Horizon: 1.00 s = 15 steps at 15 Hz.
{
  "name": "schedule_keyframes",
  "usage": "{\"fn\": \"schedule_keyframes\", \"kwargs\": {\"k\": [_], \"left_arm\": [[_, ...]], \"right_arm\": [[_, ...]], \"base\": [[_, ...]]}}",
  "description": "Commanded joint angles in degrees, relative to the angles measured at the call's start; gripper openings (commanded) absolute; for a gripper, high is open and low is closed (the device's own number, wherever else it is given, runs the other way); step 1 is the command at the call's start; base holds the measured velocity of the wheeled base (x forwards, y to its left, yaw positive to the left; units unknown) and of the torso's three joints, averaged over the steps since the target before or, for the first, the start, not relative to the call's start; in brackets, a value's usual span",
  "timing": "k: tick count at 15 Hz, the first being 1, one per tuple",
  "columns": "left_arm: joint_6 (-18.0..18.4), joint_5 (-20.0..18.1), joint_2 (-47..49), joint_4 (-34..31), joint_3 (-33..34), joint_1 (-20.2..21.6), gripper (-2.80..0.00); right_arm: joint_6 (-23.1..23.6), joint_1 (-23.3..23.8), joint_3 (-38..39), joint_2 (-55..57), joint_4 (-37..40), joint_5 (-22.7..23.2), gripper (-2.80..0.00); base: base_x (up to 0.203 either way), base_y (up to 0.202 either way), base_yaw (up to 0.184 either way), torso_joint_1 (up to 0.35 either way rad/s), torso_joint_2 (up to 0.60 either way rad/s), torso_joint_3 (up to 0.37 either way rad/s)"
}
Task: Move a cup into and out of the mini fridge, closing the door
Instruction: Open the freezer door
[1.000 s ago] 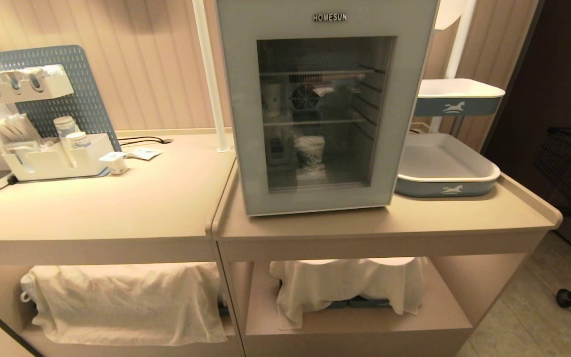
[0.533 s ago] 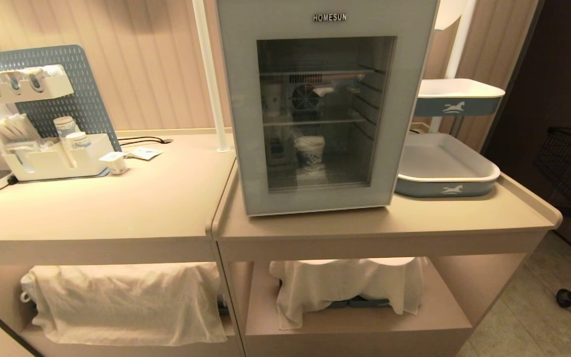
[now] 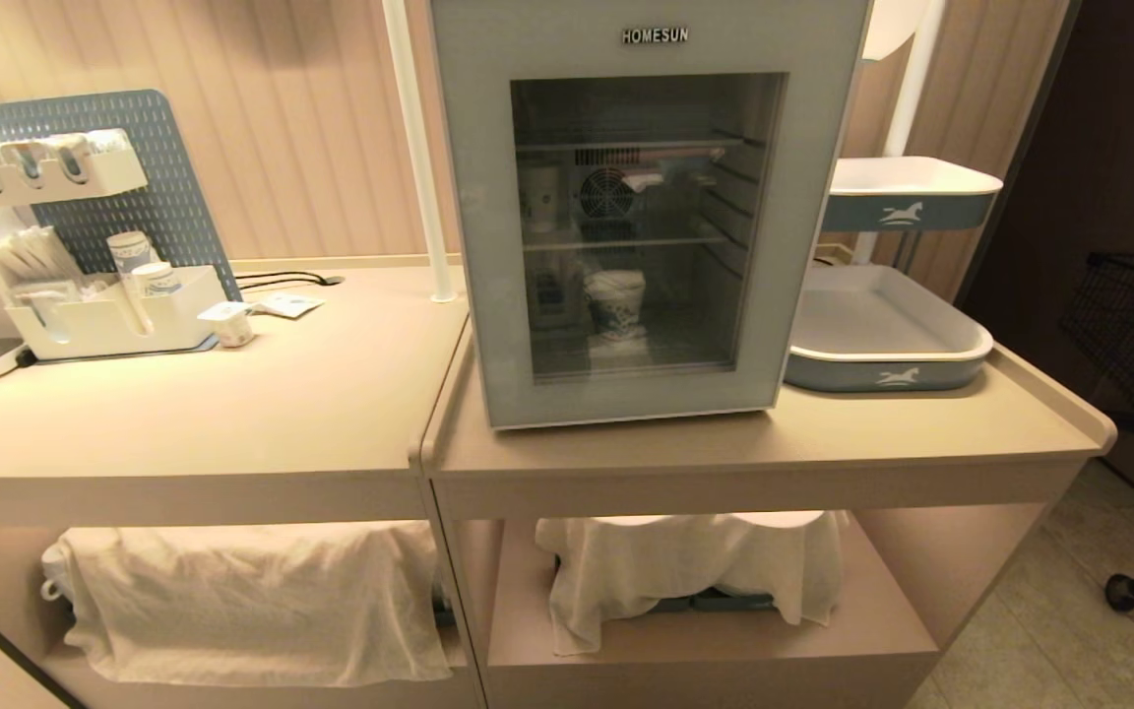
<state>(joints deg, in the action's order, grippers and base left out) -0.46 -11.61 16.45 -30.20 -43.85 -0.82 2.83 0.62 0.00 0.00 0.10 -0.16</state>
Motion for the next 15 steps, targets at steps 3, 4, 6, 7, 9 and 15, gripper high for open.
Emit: {"fn": "schedule_keyframes", "kwargs": {"k": [3,4,6,7,9,15], "left_arm": [[-3.96,-1.37,16.76,-1.23,-11.14,-0.31,-2.8],[-4.63,-3.01,18.84,-1.22,-12.58,-0.46,-2.8],[-5.33,-7.53,22.26,-1.13,-14.96,-0.58,-2.8],[-6.01,-8.39,24.61,-1.01,-16.08,-0.59,-2.8],[-7.3,-9.21,29.96,-0.64,-19.51,-0.59,-2.8],[-9.71,-14.0,49.06,6.0,-29.95,-0.38,-2.8]], "right_arm": [[-0.01,-0.01,1.05,0.09,-0.01,-0.02,-2.8],[-0.02,-0.01,1.05,0.09,-0.01,-0.02,-2.8],[-0.02,-0.01,1.05,0.09,-0.01,-0.02,-2.8],[-0.02,-0.01,1.05,0.09,-0.01,-0.02,-2.8],[-0.02,0.08,1.05,0.09,-0.01,-0.02,-2.8],[0.07,-0.01,1.05,0.04,-0.01,-0.02,-2.8]], "base": [[0.0,0.0,0.0,0.0,0.0,0.0],[0.0,0.0,0.0,0.0,0.0,0.0],[0.0,0.0,0.0,0.0,0.0,0.0],[0.0,0.0,0.0,0.0,0.0,0.0],[0.0,0.0,0.0,0.0,0.0,0.0],[0.0,0.0,0.0,0.0,0.0,0.0]]}}
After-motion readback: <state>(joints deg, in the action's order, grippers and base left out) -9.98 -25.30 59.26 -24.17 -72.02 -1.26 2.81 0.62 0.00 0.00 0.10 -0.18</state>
